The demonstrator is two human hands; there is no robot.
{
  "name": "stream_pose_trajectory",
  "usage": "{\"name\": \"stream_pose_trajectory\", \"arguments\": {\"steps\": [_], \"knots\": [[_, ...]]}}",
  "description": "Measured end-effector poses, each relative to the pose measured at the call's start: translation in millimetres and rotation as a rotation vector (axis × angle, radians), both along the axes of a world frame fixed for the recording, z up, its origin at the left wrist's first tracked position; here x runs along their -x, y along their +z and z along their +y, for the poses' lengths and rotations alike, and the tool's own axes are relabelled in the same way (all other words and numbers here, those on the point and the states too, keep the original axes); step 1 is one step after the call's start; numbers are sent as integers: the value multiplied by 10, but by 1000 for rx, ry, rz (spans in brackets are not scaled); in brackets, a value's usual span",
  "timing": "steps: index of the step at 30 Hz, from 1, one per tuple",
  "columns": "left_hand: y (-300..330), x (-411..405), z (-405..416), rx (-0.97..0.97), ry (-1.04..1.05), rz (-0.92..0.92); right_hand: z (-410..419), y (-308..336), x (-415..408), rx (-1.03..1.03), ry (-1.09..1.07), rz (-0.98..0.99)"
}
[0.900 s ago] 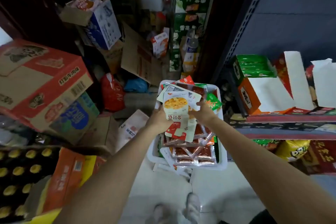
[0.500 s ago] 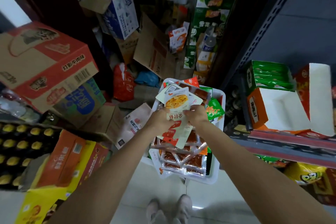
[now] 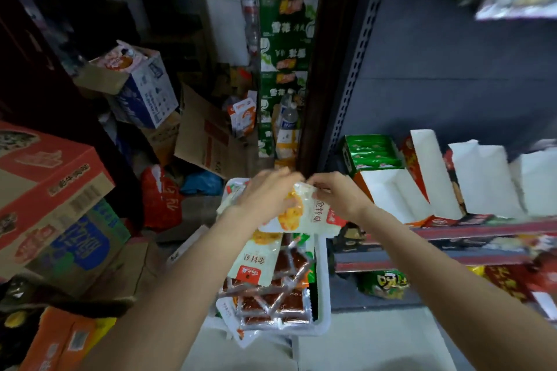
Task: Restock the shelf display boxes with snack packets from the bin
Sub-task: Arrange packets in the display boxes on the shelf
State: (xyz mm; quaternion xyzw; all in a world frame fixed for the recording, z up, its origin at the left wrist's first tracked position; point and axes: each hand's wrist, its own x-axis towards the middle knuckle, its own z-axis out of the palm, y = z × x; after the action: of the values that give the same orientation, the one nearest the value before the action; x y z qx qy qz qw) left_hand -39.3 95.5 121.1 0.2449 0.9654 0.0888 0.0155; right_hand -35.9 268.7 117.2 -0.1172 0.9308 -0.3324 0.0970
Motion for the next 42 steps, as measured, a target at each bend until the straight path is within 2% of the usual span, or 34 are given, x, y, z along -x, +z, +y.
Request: {"name": "stream_pose_trajectory", "arguments": {"steps": [2, 4, 7, 10, 11, 13, 17, 19, 20, 21, 23, 26, 28, 30, 35, 42], "knots": [[147, 6, 209, -75, 34, -40, 202, 133, -53, -6, -112, 72], [252, 34, 394, -130, 35, 0, 411, 214, -67, 57, -309, 157], [334, 115, 683, -403, 65, 21, 767, 205, -42, 105, -657, 293], [336, 226, 1053, -706, 113, -120, 1161, 245, -35, 677, -893, 70], [313, 273, 1207, -769, 110, -171, 1302, 249, -36, 826, -913, -40], [271, 357, 1539, -859, 82, -240, 1574, 241, -39, 961, -847, -188], [96, 580, 2312, -824, 167, -380, 2158, 169, 82, 1190, -821, -117], [6, 662, 2707, -773, 207, -539, 2474, 173, 178, 1144, -881, -51], [-14, 677, 2893, -717, 160, -569, 2623, 170, 223, 1118, -901, -30], [-3, 682, 3073, -684, 104, -565, 2776, 148, 277, 1089, -907, -15], [67, 697, 3419, -780, 35, -537, 3064, 113, 352, 1055, -895, -14], [39, 789, 3832, -931, 127, -478, 3481, 94, 405, 977, -782, -64], [-23, 864, 4057, -911, 197, -441, 3727, 101, 419, 899, -692, -107], [-19, 926, 4263, -872, 209, -429, 3942, 133, 440, 818, -706, -114], [13, 1020, 4763, -780, 79, -495, 4480, 168, 443, 743, -779, 17], [11, 925, 5253, -858, -16, -491, 5072, 189, 295, 580, -803, 69]]}}
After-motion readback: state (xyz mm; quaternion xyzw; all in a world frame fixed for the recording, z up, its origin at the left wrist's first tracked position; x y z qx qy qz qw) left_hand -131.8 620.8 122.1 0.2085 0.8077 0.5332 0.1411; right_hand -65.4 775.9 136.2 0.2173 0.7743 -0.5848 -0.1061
